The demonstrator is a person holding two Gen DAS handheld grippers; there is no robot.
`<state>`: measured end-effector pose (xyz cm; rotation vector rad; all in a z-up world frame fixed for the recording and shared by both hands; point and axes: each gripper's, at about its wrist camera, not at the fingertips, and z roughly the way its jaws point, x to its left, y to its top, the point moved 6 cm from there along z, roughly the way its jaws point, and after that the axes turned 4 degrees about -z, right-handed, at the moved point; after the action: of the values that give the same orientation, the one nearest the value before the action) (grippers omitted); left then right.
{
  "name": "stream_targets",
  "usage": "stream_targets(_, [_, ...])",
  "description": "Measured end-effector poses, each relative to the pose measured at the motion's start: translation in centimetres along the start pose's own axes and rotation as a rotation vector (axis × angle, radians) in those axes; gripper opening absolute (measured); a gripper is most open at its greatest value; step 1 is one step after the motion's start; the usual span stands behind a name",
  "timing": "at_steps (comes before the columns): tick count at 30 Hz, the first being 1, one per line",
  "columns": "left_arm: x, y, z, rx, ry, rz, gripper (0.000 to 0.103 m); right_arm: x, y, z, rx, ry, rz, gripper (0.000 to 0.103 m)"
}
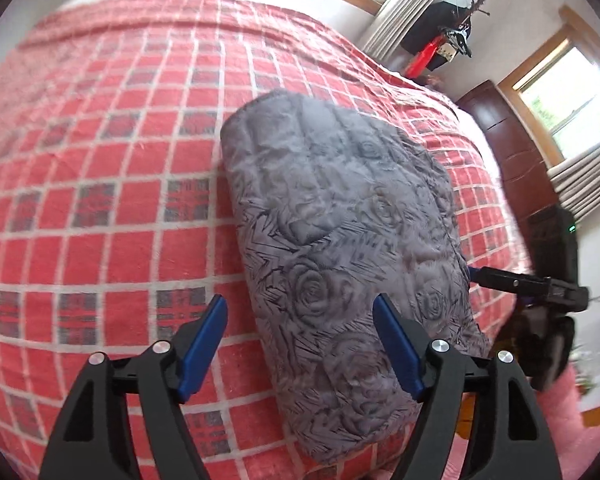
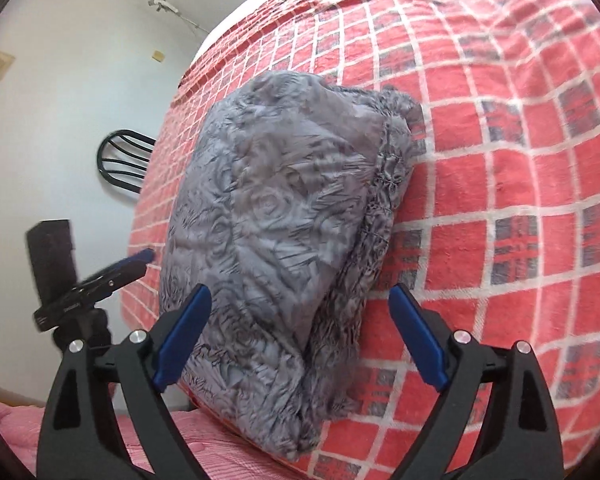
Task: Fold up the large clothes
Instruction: 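Slide both grippers under the folded grey jacket bundle, then lift the bundle with both grippers and flip it over onto itself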
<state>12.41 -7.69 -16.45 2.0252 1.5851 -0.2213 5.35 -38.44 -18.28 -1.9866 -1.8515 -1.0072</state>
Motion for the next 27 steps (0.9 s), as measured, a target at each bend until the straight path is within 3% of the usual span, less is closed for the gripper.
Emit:
stream_targets(4, [1.3,0.4,1.6,0.035,-0.092,-0.032,0.077,-1.3,0.2,0.8,0.015,0.08,0.023,0.091])
stream_targets(9, [2.4,0.5,3.8,0.092,-0.267,-0.097,0.079,-2.5,0.2,2.1,0.044,0.149,0.034,0.092])
stream_targets(19, [2.8,-0.1,7.7,0.155,-0.506,-0.152,0.092,-3.9,1.0,4.1,0.072,0.304,0.082,0.098])
stream_targets(23, [2.6,-0.2,8.8,0.171,-0.567,-0.172,0.095,-3.4,2.3,5.1,0.087,0.312,0.062,0.101])
stream_targets(27, [1.8,-0.4,9.4,0.165,-0.56,-0.15,0.096,-2.6,3.0,6.1,0.105,0.294,0.037,0.101])
